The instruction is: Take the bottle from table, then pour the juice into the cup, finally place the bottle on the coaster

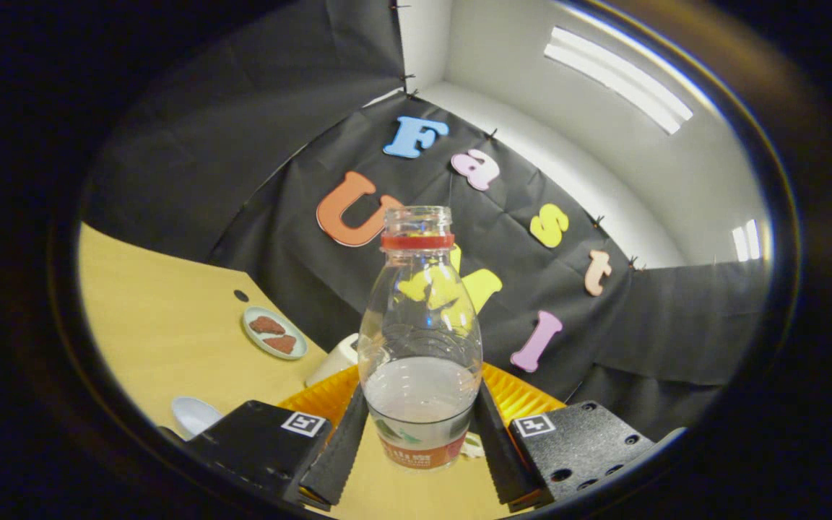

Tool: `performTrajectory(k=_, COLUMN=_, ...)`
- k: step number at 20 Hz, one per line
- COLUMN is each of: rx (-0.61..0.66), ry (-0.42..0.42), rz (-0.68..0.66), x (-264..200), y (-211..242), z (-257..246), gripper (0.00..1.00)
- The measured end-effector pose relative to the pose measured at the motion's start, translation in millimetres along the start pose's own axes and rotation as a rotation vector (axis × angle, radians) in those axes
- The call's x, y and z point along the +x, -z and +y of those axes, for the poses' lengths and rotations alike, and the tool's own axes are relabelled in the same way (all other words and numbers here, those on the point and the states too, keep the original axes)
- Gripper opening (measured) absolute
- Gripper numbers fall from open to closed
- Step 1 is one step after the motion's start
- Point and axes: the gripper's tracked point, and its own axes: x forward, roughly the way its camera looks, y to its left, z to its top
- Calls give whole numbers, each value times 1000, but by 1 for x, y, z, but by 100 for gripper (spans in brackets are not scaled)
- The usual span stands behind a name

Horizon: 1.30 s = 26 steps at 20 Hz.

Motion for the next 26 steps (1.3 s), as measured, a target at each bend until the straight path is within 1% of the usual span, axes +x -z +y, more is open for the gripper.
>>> performTrajectory(k=4, rx=265, ry=-39, rz=43, x=10, y=-3, z=-12, gripper=79)
performTrajectory(k=6, rx=380, ry=-22, rz=47, x=18, y=0, z=-27, gripper=79)
performTrajectory(k=8, rx=444, ry=-14, rz=86, x=26, y=12, z=-32, gripper=78)
performTrajectory(k=12, rx=556, ry=-58, rz=175, x=50, y=50, z=-27, gripper=77)
performTrajectory(k=16, rx=567, ry=-55, rz=218, x=74, y=88, z=-23, gripper=77)
performTrajectory(k=20, rx=567, ry=-76, rz=264, x=91, y=124, z=-5, gripper=77)
performTrajectory(k=26, rx=569, ry=-110, rz=289, x=109, y=146, z=18, gripper=77)
